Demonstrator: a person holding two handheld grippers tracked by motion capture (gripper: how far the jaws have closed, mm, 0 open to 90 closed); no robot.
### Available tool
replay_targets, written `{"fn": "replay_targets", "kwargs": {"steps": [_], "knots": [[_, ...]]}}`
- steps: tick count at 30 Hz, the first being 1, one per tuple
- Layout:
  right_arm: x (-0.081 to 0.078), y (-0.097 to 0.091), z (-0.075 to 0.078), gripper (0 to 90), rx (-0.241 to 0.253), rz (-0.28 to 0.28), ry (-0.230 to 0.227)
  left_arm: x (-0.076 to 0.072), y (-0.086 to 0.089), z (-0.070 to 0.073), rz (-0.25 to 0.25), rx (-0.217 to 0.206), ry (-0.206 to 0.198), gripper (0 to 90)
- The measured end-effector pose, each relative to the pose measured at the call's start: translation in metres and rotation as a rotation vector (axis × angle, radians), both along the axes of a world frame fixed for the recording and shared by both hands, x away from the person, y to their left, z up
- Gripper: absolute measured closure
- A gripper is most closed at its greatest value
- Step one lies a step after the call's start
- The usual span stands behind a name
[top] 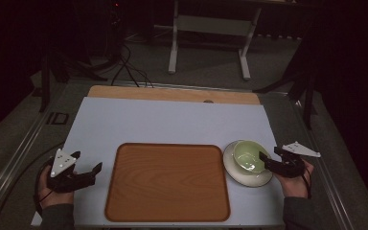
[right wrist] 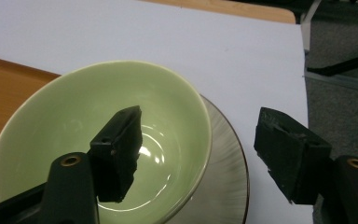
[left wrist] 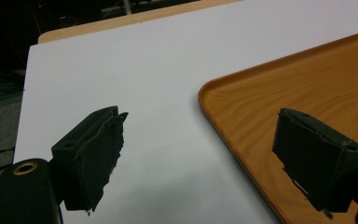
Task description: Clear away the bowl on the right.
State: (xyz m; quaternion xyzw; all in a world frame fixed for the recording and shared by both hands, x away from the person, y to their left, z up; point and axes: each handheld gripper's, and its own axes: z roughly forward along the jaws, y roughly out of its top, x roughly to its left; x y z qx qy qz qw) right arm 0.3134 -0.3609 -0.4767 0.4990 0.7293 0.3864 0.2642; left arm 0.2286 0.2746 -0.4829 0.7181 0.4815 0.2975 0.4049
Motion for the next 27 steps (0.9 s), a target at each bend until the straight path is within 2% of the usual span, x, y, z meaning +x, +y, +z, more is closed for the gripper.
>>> {"fn": "replay_targets", "kwargs": {"steps": [4,5,6,14,20,24,27], "knots": [[0.001,0.000,-0.001,31.4,0.004,0.005,0.009,0.000,0.000,0.001,-0.007,0.009,-0.010,16.7],[0.001,0.000,0.000,36.4,0.009,0.005,0.001,-0.001,-0.001,0.002,-0.009,0.023,-0.030,16.7],[0.001,0.000,0.000,36.4,0.009,0.005,0.001,-0.001,-0.001,0.002,-0.009,0.023,-0.030,16.7],[0.002,-0.002,-0.002,36.8,0.003,-0.009,0.017,-0.004,0.003,0.003,0.003,0.000,-0.068,16.7],[0.006,-0.003,-0.005,37.6,-0.020,-0.002,0.045,-0.007,0.005,0.004,0.029,-0.005,-0.098,16.6],[0.011,-0.005,-0.002,43.7,-0.019,0.002,0.055,-0.009,0.008,0.005,0.049,-0.016,-0.110,16.6],[0.018,-0.003,-0.001,49.8,-0.035,0.009,0.083,-0.011,0.011,0.006,0.064,-0.030,-0.121,16.6]]}}
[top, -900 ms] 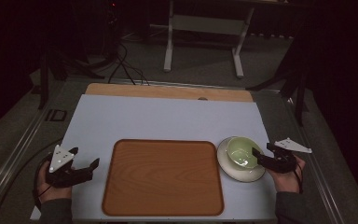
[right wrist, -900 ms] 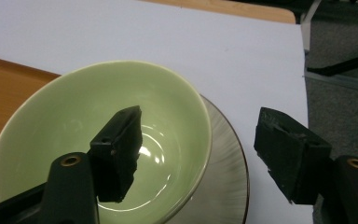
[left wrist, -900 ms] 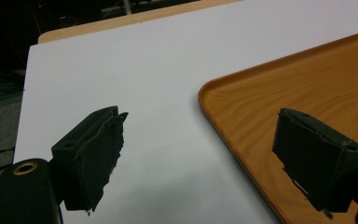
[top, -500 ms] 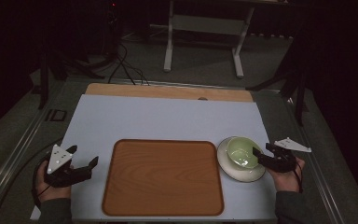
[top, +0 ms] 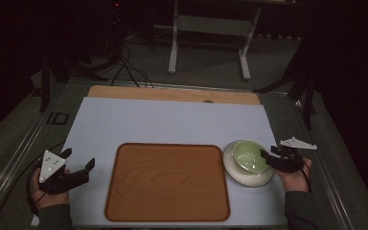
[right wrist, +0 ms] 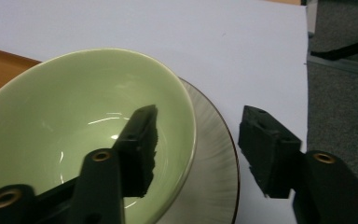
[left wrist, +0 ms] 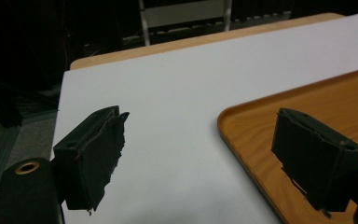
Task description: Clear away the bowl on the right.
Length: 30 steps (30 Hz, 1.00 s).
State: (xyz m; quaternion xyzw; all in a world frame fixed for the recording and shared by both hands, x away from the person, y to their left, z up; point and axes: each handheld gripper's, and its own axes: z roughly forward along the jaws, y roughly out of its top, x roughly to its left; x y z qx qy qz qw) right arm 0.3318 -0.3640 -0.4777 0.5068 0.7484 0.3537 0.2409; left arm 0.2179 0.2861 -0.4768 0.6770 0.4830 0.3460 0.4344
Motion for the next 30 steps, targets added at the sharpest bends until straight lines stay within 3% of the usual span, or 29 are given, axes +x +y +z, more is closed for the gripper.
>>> {"fn": "replay_targets", "kwargs": {"steps": [12,16,25,30], "knots": [[0.012,0.008,-0.006,70.9,-0.028,0.028,0.059,0.001,0.003,-0.002,0.033,-0.008,0.015,16.5],[0.015,0.010,-0.011,77.4,-0.034,0.032,0.101,0.000,0.005,-0.002,0.035,-0.019,0.015,16.5],[0.019,0.010,-0.012,78.8,-0.016,0.031,0.141,0.002,0.004,-0.003,0.026,-0.023,0.026,16.5],[0.025,0.016,-0.013,79.1,-0.026,0.063,0.202,0.002,0.005,-0.003,0.029,-0.022,0.028,16.6]]}}
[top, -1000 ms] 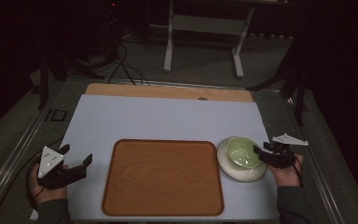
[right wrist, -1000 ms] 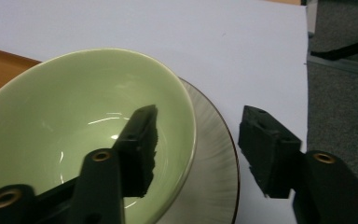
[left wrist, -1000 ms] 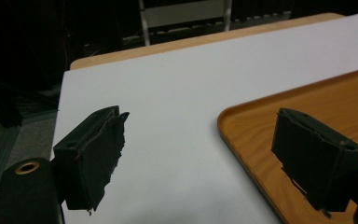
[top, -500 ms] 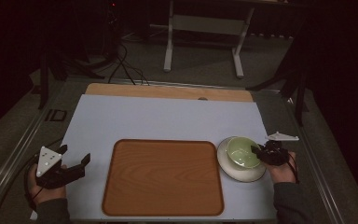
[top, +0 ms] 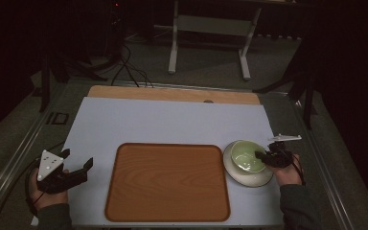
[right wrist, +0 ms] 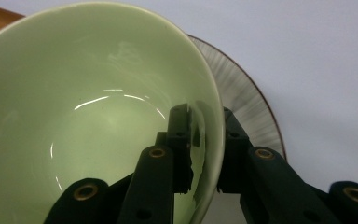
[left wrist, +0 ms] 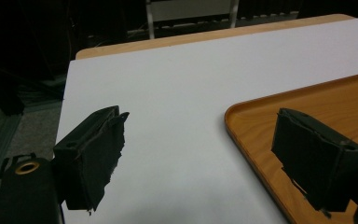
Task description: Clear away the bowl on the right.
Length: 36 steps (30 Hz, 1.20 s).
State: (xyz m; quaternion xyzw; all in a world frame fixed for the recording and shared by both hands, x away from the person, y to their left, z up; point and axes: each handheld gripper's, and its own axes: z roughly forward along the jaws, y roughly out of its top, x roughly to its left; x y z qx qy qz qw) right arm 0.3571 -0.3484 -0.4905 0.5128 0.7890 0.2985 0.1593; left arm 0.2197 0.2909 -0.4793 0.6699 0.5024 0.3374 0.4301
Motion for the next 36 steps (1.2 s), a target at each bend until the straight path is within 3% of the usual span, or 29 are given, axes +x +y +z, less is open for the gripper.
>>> {"fn": "replay_targets", "kwargs": {"steps": [4,15,17,25,36], "knots": [[0.004,0.003,0.000,80.1,-0.002,0.004,0.029,0.000,0.000,0.000,-0.004,0.003,-0.001,16.5],[0.004,0.005,0.000,82.8,0.039,-0.002,0.040,-0.001,0.000,0.001,0.002,0.006,-0.003,16.6],[0.004,0.005,0.001,83.3,0.062,0.000,0.034,-0.001,0.000,0.000,0.005,0.005,-0.002,16.5],[0.003,0.012,0.010,83.4,0.045,0.025,0.001,0.000,-0.003,0.001,-0.006,0.027,-0.001,16.5],[0.002,0.017,0.017,83.0,0.033,0.049,-0.015,-0.001,0.000,0.001,0.014,0.013,-0.010,16.4]]}}
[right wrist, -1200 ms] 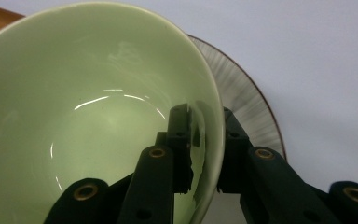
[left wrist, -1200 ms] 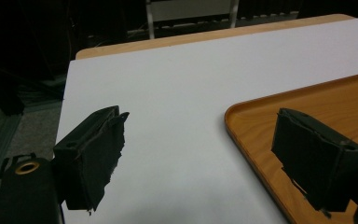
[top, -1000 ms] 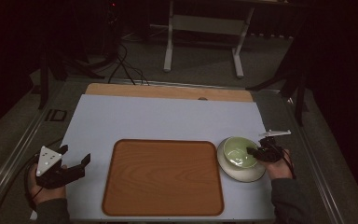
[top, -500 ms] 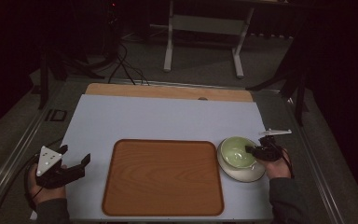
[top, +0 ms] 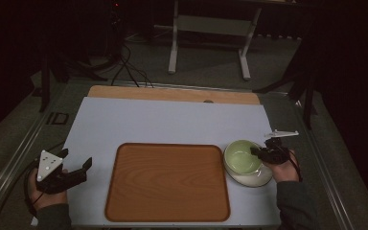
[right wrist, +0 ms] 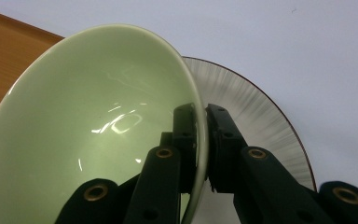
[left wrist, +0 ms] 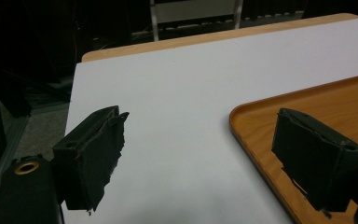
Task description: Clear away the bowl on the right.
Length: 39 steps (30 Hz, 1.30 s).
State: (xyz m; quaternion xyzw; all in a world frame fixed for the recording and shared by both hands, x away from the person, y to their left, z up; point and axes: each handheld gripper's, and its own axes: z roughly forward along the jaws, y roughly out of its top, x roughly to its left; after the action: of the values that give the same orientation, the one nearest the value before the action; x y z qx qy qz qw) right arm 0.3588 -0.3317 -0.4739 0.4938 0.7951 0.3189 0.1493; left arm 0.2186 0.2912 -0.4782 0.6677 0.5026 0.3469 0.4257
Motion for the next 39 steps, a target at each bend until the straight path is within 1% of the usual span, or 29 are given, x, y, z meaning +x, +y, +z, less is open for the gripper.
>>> {"fn": "replay_targets", "kwargs": {"steps": [5,16,25,32,39], "knots": [[-0.001,-0.001,0.001,82.9,0.014,0.001,-0.002,0.000,0.000,0.000,0.001,-0.001,0.000,16.4],[-0.001,0.001,0.007,82.9,0.010,0.012,-0.016,-0.001,0.001,0.000,0.007,-0.003,-0.005,16.5],[-0.001,0.006,0.018,82.9,-0.005,0.023,-0.036,-0.001,0.001,0.000,0.009,-0.007,-0.006,16.4],[-0.001,0.009,0.024,82.9,0.006,0.030,-0.048,-0.001,0.002,0.000,0.012,-0.008,-0.007,16.4],[0.000,0.015,0.030,82.9,-0.006,0.045,-0.058,-0.001,0.002,0.000,0.014,-0.009,-0.008,16.4]]}}
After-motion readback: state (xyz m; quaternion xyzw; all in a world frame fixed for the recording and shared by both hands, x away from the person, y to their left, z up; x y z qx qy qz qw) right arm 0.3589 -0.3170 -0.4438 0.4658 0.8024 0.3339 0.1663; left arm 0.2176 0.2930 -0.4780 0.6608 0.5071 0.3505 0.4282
